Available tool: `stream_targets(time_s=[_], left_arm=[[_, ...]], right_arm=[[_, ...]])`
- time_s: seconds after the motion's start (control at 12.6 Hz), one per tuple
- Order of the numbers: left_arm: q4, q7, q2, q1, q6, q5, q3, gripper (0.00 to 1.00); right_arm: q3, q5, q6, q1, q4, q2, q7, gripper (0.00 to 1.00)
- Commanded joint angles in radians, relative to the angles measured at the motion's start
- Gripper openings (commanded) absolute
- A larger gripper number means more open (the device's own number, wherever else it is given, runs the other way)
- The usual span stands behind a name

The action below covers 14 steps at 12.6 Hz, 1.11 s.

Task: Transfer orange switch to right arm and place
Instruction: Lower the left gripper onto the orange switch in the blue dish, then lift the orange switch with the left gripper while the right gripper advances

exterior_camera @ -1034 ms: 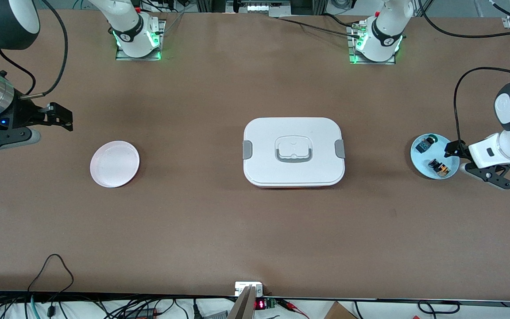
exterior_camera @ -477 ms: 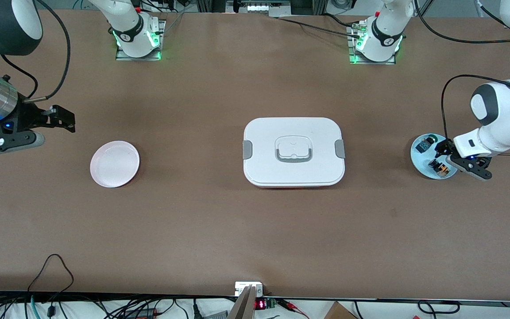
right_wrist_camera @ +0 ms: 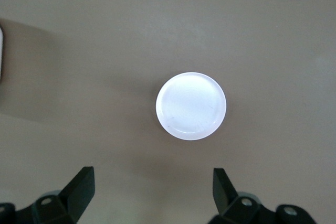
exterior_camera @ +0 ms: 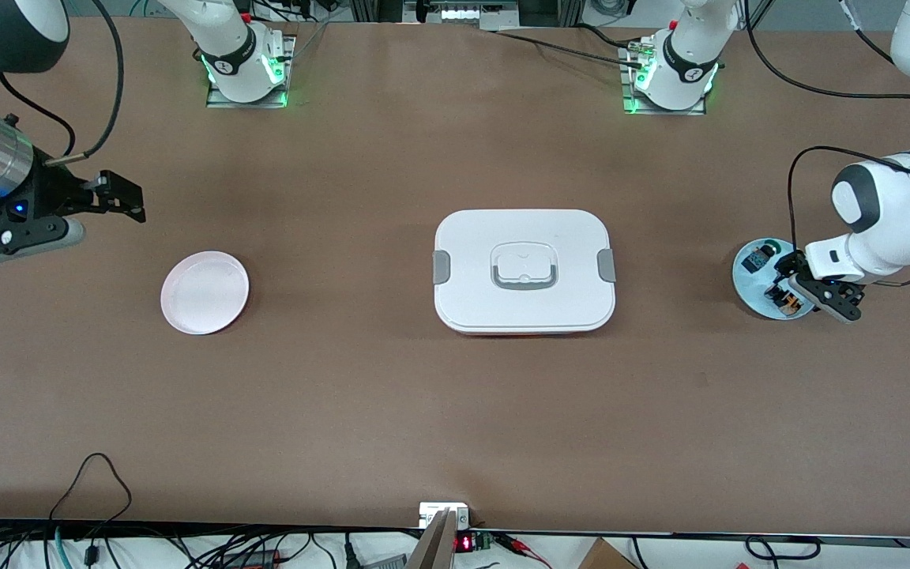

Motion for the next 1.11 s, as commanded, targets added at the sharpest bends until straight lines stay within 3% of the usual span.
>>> stream_targets(time_s=[0.0,0.24,0.56,1.03], left_arm=[[0.0,0.019,-0.006,0.014,0.003,0.009,-0.02,1.0],[-0.003,0.018,-0.002,0.015,-0.003,0.0,-0.022,1.0],[-0.002,0.024,0.017,0.015,-0.001,0.0,-0.048,1.0],[0.01,0.025,0.055,0.038,0.005,0.001,-0.049,1.0]], right_arm=[[-0.004,0.02,-0.022,-0.007,0.006,-0.005,0.012,1.0],[-0.01,0.136,-0.036,-0.019,-0.003,-0.002,0.119,1.0],[-0.01,0.164,0.019,0.004,-0.054,0.001,0.128,1.0],[-0.003,0.517,0.082,0.019,-0.107,0.044,0.092,1.0]])
